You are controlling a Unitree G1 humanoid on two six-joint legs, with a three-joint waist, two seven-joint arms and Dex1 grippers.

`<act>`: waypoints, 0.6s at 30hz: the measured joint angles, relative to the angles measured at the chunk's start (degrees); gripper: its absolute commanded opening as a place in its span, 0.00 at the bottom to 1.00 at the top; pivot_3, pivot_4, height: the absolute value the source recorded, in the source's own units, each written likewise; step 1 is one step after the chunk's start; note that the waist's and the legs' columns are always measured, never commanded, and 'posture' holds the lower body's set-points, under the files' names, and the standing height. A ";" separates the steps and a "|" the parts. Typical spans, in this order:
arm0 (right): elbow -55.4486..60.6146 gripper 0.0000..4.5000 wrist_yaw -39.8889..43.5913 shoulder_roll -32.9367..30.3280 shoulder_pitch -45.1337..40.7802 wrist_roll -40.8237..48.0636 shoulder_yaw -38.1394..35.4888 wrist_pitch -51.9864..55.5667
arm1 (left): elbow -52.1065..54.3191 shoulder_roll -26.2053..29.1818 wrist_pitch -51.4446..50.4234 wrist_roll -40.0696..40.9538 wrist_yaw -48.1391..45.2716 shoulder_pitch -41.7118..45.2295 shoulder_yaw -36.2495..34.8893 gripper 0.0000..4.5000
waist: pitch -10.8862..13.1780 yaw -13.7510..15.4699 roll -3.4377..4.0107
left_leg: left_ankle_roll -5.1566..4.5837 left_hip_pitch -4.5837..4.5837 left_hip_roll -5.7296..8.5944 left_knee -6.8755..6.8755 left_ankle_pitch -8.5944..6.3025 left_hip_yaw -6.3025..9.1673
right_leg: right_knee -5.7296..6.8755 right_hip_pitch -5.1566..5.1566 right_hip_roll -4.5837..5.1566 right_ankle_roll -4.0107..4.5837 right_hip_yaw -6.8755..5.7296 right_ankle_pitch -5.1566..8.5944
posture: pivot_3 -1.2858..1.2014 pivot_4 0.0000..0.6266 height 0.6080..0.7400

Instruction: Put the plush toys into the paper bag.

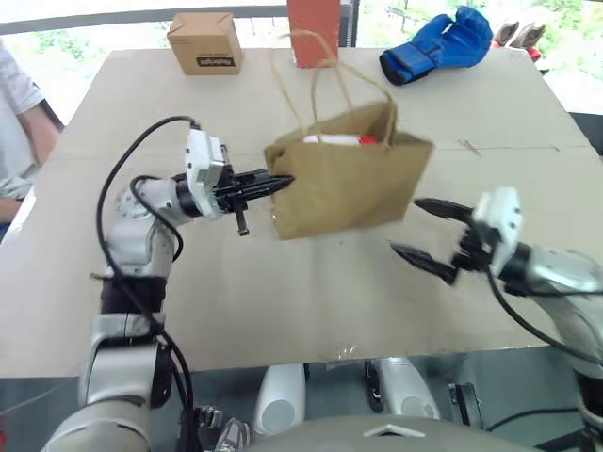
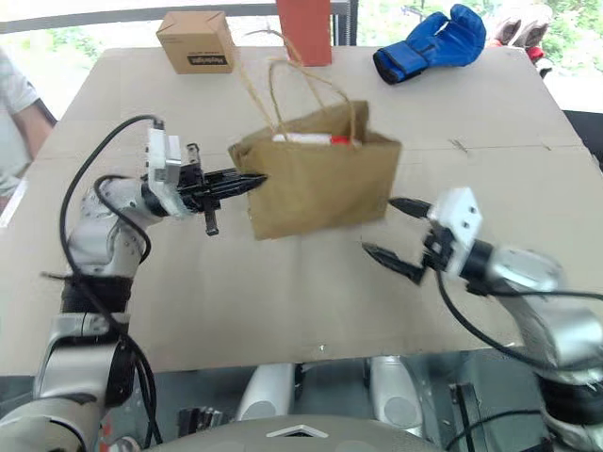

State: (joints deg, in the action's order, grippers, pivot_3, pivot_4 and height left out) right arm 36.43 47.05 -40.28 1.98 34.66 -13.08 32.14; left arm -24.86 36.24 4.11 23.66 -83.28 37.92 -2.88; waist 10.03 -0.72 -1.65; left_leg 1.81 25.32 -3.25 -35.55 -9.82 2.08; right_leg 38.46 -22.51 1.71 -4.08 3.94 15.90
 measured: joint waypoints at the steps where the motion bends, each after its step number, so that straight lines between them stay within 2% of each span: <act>1: 0.57 0.99 -0.57 -0.23 0.71 0.21 -1.67 0.21 | -4.33 0.32 3.03 -1.66 -1.50 1.61 0.59 0.00 | -0.03 -0.14 0.01 | 0.00 -0.07 0.00 -0.04 0.00 -0.06 | -0.01 0.04 0.01 -0.01 0.06 0.00 | 0.52 0.24 1.00; 2: 1.52 0.99 -1.59 -0.21 1.00 0.35 -2.52 0.23 | -9.05 0.01 6.35 -2.78 -3.07 2.90 0.89 0.00 | -0.05 -0.48 -0.01 | -0.01 -0.16 0.00 -0.04 -0.01 -0.13 | -0.02 0.08 0.01 -0.03 0.17 -0.01 | 0.52 0.24 1.00; 5: 2.97 1.00 -2.94 -0.16 0.96 0.32 -1.36 0.30 | -13.10 -0.70 8.66 -3.41 -5.68 3.17 1.37 0.24 | -0.05 -0.77 -0.01 | -0.02 -0.19 -0.01 -0.02 -0.01 -0.10 | 0.00 0.10 -0.01 -0.03 0.17 -0.01 | 0.52 0.24 1.00; 9: 3.35 1.00 -5.04 0.43 -1.15 0.45 1.00 0.87 | -13.54 -0.70 8.08 -3.28 -6.05 2.38 0.97 0.64 | -0.04 -0.78 -0.01 | -0.02 -0.18 -0.01 0.01 -0.01 -0.08 | 0.01 0.10 -0.02 -0.04 0.17 -0.01 | 0.52 0.24 1.00; 10: 3.34 1.00 -5.13 0.43 -1.76 0.41 1.63 0.88 | -11.66 -0.41 5.97 -2.99 -4.51 0.96 0.36 0.72 | -0.04 -0.92 -0.01 | -0.02 -0.18 -0.01 0.03 -0.01 -0.07 | 0.01 0.10 -0.01 -0.04 0.17 -0.01 | 0.52 0.24 1.00; 12: 2.89 1.00 -5.00 0.43 -2.22 0.29 2.22 0.87 | -7.17 0.90 0.95 -1.98 -1.62 -2.86 -1.17 0.95 | -0.04 -1.23 -0.01 | -0.02 -0.18 -0.02 0.09 -0.01 -0.05 | 0.02 0.09 -0.02 -0.04 0.17 -0.01 | 0.52 0.24 1.00; 14: 1.51 1.00 -4.55 0.13 -2.51 0.34 2.21 0.55 | 0.15 2.51 -4.75 -0.14 2.52 -7.82 -3.78 0.98 | -0.04 -1.39 -0.01 | -0.02 -0.19 -0.03 0.11 -0.01 -0.04 | 0.05 0.09 -0.01 -0.04 0.17 -0.01 | 0.52 0.24 1.00; 17: 0.60 1.00 -3.58 -0.03 -2.56 0.49 1.94 0.14 | 5.61 3.27 -7.60 1.28 5.12 -11.36 -5.76 0.98 | -0.04 -1.33 0.00 | -0.01 -0.26 -0.03 0.11 -0.01 -0.07 | 0.05 0.13 0.01 -0.03 0.17 -0.01 | 0.52 0.24 1.00; 18: 0.24 1.00 -2.30 -0.39 -2.45 0.92 1.59 -0.51 | 12.79 3.88 -11.40 2.98 8.78 -16.54 -8.35 0.98 | -0.04 -1.45 0.00 | -0.01 -0.25 -0.04 0.12 -0.01 -0.09 | 0.01 0.13 0.02 -0.03 0.18 -0.01 | 0.52 0.24 1.00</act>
State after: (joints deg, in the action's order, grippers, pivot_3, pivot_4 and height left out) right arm 36.67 44.75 -40.67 -0.47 35.58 -11.49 31.63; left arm -12.07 40.12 -7.30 26.64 -74.49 21.38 -11.22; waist 9.99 -2.17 -1.66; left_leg 1.79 25.08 -3.29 -35.43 -9.83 1.99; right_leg 38.47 -22.38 1.73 -4.11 4.12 15.89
